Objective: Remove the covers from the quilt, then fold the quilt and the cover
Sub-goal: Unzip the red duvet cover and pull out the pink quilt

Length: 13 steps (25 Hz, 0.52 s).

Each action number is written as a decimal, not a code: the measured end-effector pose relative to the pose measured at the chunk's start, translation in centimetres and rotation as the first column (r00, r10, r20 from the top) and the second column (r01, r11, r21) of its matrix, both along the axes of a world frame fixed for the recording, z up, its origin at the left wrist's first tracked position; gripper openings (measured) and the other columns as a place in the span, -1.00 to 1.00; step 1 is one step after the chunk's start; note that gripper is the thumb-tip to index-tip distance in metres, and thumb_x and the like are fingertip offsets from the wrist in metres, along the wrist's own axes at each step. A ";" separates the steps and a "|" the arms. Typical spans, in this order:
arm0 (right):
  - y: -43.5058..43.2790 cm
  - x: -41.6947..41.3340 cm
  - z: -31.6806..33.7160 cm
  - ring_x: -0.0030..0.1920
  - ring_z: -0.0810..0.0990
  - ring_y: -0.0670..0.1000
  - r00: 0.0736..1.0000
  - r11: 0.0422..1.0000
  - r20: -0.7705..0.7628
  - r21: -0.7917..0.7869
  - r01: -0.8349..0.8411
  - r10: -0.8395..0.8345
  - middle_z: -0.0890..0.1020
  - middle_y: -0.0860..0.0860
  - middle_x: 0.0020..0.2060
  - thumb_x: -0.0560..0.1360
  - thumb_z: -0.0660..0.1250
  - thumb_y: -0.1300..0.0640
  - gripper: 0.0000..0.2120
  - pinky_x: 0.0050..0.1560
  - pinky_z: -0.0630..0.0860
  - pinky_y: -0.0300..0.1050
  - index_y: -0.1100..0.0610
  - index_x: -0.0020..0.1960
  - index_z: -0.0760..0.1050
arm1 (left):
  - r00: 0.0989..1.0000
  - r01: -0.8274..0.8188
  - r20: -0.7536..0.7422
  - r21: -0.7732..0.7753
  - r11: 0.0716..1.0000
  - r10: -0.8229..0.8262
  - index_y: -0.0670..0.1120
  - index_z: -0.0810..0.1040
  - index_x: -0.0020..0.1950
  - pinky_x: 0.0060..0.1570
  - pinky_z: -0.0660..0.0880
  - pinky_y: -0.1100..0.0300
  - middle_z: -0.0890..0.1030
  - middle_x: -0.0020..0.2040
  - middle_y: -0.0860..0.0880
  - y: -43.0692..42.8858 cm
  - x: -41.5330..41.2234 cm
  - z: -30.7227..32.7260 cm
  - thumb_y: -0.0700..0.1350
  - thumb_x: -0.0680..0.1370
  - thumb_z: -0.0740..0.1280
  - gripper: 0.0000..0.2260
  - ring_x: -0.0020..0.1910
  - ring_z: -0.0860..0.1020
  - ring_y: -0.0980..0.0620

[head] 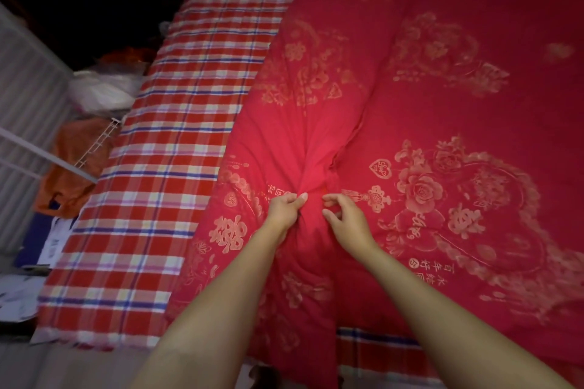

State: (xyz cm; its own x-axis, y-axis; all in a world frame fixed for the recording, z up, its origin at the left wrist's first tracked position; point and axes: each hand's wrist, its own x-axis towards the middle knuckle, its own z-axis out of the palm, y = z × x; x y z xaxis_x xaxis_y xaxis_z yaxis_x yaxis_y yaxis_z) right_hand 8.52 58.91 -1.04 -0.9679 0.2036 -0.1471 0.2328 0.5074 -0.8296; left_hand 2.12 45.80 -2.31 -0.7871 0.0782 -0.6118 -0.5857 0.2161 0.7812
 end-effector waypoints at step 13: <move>-1.4 -0.8 0.6 -0.23 0.47 -0.14 0.982 0.989 0.138 -0.084 -0.119 0.130 0.54 -0.10 -0.24 0.52 0.30 0.19 -0.83 -0.17 0.32 -0.30 0.19 0.08 0.56 | 0.972 -0.218 0.153 0.311 0.925 0.177 -0.24 0.55 -0.09 -0.40 0.55 0.32 0.65 -0.39 -0.04 -0.7 -1.8 2.8 -0.23 0.58 0.26 -0.88 -0.48 0.59 0.14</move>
